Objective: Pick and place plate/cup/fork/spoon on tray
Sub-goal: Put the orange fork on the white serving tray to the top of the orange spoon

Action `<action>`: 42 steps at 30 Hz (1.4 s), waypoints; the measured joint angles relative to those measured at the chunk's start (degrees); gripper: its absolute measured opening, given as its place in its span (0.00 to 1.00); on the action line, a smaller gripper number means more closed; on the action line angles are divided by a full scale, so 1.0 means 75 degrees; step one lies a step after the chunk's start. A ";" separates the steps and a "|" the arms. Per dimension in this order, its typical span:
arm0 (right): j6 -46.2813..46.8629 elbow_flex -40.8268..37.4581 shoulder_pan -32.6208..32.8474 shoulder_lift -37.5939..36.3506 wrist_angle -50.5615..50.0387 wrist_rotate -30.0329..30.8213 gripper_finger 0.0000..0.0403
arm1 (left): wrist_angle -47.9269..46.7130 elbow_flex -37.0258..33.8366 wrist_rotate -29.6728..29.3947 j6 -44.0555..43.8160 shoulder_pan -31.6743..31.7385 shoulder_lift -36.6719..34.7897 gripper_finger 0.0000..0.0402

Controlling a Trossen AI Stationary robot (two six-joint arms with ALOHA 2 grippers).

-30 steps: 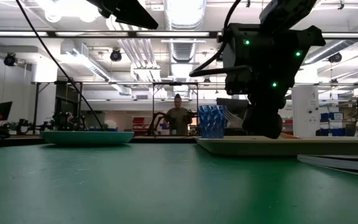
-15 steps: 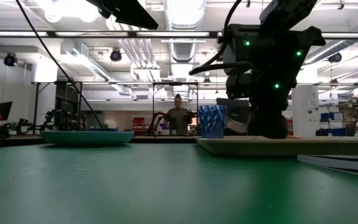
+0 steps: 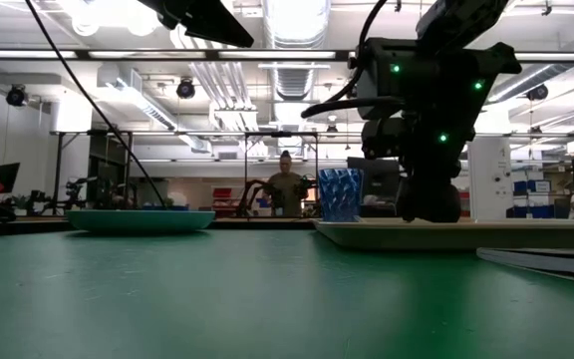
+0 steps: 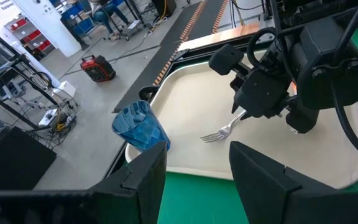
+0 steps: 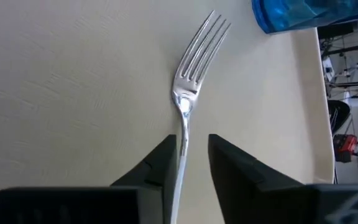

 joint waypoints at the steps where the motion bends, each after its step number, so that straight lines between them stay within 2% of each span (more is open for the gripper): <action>1: 0.0000 0.0003 0.0000 -0.0011 -0.0040 0.0000 0.23 | 0.0000 0.0000 0.0000 0.0000 0.0000 0.0000 0.40; 7: -0.0003 0.0294 0.0000 -0.0217 -0.0847 -0.0035 0.26 | 0.0004 -0.0007 0.0000 0.0000 0.0000 0.0000 0.40; 15: -0.0703 0.0487 -0.0556 -0.1429 -0.1162 -0.1423 0.25 | 0.0006 -0.0064 0.0003 -0.0002 0.0000 0.0000 0.40; 17: -0.0726 0.0496 -0.0912 -0.1741 -0.1156 -0.2307 0.25 | 0.0013 -0.0071 0.0003 -0.0001 0.0000 0.0000 0.40; 21: -0.0621 0.0510 -0.1906 -0.2063 -0.1042 -0.5025 0.25 | 0.0009 -0.0085 0.0003 0.0000 0.0000 0.0000 0.40; 23: -0.0599 0.0514 -0.2309 -0.2034 -0.1043 -0.5641 0.25 | 0.0012 -0.0087 0.0003 0.0000 0.0000 0.0000 0.40; 30: -0.1188 0.0565 -0.3033 -0.1278 -0.1084 -0.5919 0.25 | 0.0015 -0.0093 0.0003 0.0020 0.0000 0.0000 0.40; 39: -0.1328 0.0565 -0.3122 -0.0564 -0.0680 -0.5918 0.25 | 0.0009 -0.0093 0.0003 0.0029 0.0000 0.0000 0.40; 42: -0.1326 0.0565 -0.3133 -0.0504 -0.0641 -0.5578 0.25 | 0.0008 -0.0096 0.0003 0.0029 0.0000 0.0000 0.40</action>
